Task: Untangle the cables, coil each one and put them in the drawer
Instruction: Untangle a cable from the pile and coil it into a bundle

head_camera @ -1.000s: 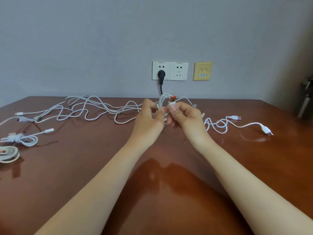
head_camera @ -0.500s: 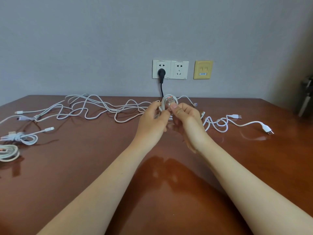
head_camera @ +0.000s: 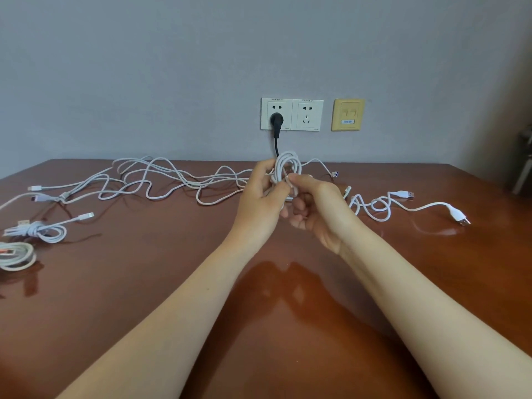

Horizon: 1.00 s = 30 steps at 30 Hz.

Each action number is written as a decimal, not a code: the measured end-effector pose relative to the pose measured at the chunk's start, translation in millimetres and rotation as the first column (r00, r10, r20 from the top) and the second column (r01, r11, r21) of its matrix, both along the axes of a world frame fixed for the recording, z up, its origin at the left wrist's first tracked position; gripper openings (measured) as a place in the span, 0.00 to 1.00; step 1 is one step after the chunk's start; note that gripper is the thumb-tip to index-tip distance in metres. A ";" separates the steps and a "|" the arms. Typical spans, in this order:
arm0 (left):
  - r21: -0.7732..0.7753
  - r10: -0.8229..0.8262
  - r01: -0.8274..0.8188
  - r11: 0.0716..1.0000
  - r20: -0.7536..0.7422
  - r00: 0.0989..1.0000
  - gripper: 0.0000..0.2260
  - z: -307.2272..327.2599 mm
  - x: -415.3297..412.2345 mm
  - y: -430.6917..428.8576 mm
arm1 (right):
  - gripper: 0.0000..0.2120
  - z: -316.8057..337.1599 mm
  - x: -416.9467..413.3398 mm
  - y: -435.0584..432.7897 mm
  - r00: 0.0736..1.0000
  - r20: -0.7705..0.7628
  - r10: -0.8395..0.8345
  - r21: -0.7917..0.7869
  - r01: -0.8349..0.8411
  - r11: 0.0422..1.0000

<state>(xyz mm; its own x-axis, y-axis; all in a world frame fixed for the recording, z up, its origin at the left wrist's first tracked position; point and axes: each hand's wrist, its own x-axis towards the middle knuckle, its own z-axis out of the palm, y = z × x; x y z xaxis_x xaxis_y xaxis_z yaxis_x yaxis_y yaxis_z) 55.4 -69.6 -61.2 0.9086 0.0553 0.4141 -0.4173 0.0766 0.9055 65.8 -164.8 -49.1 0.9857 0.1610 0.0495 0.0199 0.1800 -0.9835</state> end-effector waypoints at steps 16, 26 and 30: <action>0.268 0.014 -0.022 0.963 0.033 0.999 0.15 -13.8 14.1 3.8 | 0.11 -0.2 1.7 -7.6 0.997 -0.075 -0.026 0.090 0.032 0.995; 0.285 0.059 -0.065 0.956 0.029 0.998 0.14 -13.8 16.1 3.9 | 0.11 -3.1 -5.8 2.6 0.988 0.010 -0.153 0.091 0.152 0.984; 0.310 0.040 -0.042 0.950 0.012 0.999 0.14 -14.6 15.4 1.7 | 0.12 0.5 -4.7 -2.1 0.983 -0.016 -0.184 0.079 0.185 0.980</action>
<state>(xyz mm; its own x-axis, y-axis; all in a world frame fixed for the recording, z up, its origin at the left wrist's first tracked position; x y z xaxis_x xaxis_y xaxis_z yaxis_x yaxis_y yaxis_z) 70.8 -67.9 -75.8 0.9060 -0.0395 0.4214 -0.4190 -0.2249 0.8797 61.1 -166.9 -48.6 0.9985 -0.0279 0.0464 0.0519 0.2518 -0.9664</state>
